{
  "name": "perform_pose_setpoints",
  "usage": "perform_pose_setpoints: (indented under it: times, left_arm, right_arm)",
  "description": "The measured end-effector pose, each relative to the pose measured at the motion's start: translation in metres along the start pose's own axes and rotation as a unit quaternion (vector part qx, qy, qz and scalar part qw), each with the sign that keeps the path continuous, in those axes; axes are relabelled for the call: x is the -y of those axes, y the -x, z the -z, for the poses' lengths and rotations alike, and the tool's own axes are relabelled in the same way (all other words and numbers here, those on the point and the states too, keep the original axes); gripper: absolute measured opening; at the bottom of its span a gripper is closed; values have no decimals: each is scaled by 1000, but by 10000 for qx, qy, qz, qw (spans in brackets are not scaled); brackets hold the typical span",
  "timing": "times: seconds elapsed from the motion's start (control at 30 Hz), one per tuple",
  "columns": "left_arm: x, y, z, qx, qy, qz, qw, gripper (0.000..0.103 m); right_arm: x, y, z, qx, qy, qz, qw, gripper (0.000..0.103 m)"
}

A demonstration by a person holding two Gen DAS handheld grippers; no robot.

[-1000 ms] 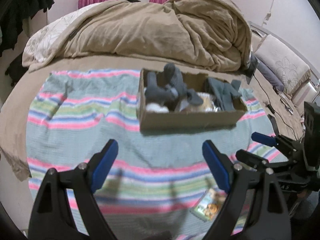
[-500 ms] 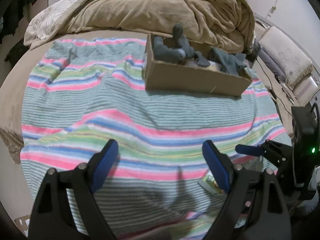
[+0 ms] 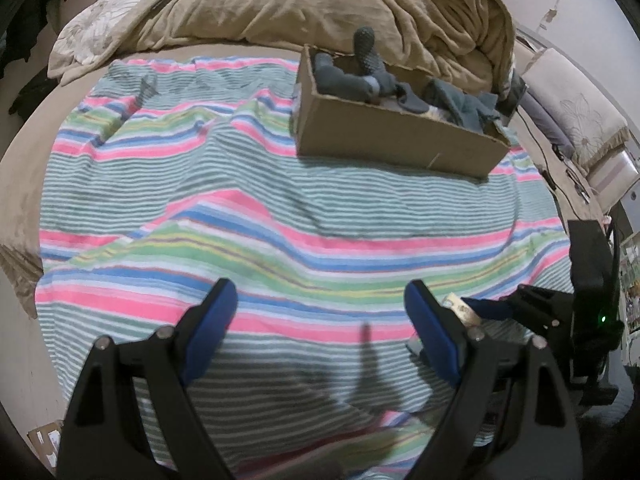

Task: Organize objects
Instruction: 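Grasp the cartoon-printed tissue pack from the sheet with the right tool, then place the tissue pack into the box between the gloves, open the right tool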

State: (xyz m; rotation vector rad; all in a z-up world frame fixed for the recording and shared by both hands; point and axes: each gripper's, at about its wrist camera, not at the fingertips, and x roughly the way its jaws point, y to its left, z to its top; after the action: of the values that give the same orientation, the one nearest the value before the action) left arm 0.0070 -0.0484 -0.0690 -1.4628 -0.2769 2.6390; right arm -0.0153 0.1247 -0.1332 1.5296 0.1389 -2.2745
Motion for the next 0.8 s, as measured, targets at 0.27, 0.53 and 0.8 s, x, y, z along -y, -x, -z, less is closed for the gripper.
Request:
perform_pose_setpoints:
  times: [0.27, 0.53, 0.8]
  left_arm:
    - [6, 8, -18, 206, -62, 76, 9997, 87]
    - [12, 10, -49, 471, -215, 28, 9987, 87]
    - [15, 0, -84, 690, -336, -6, 9971, 87]
  right_arm:
    - [17, 30, -21, 457, -193, 33, 9988, 66]
    - [46, 68, -64, 1195, -508, 136, 9914, 66]
    - [73, 81, -111, 1653, -677, 240, 9836, 66]
